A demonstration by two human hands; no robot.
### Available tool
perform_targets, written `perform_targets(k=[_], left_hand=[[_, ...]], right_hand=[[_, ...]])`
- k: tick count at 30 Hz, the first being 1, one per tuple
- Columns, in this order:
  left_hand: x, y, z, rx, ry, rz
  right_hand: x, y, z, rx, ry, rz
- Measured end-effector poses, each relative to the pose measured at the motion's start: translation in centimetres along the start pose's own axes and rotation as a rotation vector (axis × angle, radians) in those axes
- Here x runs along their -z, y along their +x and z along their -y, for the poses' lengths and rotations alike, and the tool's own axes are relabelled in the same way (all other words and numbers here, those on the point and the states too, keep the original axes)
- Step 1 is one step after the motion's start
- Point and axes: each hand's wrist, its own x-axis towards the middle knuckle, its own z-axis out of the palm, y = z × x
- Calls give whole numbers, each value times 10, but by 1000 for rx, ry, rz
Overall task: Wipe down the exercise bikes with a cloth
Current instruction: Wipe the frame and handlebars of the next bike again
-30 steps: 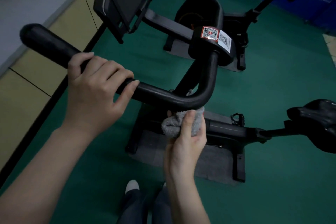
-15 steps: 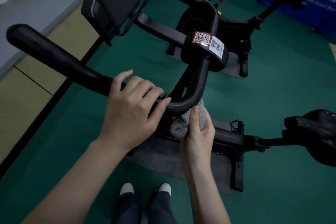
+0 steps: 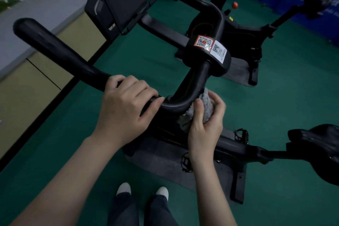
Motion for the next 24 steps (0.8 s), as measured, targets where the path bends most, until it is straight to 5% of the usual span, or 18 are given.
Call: perform_targets(k=[8,24], left_hand=[[-1,0,-1,15,-5,-26],[-4,-1,2,4,-43,-34]], right_hand=[[4,-8,5,275,-157,-28],[18,23,25,219,-273,170]])
